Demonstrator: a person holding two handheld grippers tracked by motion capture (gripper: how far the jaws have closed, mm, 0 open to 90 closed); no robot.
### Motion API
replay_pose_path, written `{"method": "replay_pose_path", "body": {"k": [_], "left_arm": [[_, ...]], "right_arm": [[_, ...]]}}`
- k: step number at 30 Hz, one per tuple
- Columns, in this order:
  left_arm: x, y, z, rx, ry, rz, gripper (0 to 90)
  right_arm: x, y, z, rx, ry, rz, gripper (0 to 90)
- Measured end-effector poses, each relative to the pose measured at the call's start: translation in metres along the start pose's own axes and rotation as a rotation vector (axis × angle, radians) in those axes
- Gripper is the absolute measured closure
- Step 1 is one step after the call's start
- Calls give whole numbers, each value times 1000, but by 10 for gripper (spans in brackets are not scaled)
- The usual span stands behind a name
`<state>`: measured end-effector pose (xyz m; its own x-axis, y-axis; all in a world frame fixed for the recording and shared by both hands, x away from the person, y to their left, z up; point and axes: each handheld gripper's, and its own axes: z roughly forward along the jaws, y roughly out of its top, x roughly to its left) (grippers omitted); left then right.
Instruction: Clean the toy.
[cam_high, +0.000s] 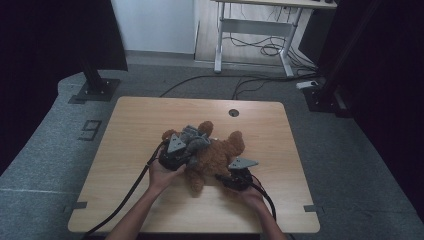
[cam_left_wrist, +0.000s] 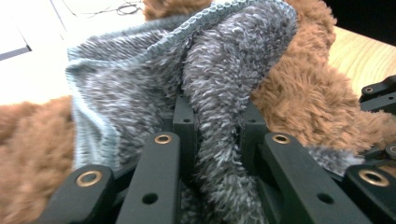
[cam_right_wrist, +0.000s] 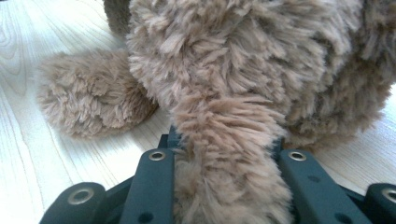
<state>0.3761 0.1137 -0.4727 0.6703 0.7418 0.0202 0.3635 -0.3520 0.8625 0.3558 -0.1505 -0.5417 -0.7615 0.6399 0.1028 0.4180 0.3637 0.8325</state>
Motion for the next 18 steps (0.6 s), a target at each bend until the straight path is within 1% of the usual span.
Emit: {"method": "replay_pose_path", "body": {"k": [2,6,9,11,13,14,15,16,18], "left_arm": [[1,-1,-5,-14,10,2,750],[8,-4,-20,-45,11,-22,749],[12,-8,-35,-68,31,-24,749],[14,-11,-43,-77,32,-33,750],[16,-15,-52,-86,20,-46,750],[15,-16,-54,-91,8,-52,750],[13,-17,-56,-93,-8,-48,750],[7,-17,-56,-97,-18,-34,750],[-2,-16,-52,-102,-50,-25,750]], "right_arm": [[0,0,0,-1,-5,-3,683],[-1,-1,-1,-5,-7,7,682],[-2,-1,-1,-4,-10,16,681],[-3,-1,-1,-4,-17,24,681],[-5,-1,-1,-6,-22,35,681],[-7,-2,-1,-9,-23,47,681],[-8,-2,-1,-11,-19,55,681],[-9,-2,-1,-13,-17,62,681],[-10,-2,0,-14,-19,63,681]]}}
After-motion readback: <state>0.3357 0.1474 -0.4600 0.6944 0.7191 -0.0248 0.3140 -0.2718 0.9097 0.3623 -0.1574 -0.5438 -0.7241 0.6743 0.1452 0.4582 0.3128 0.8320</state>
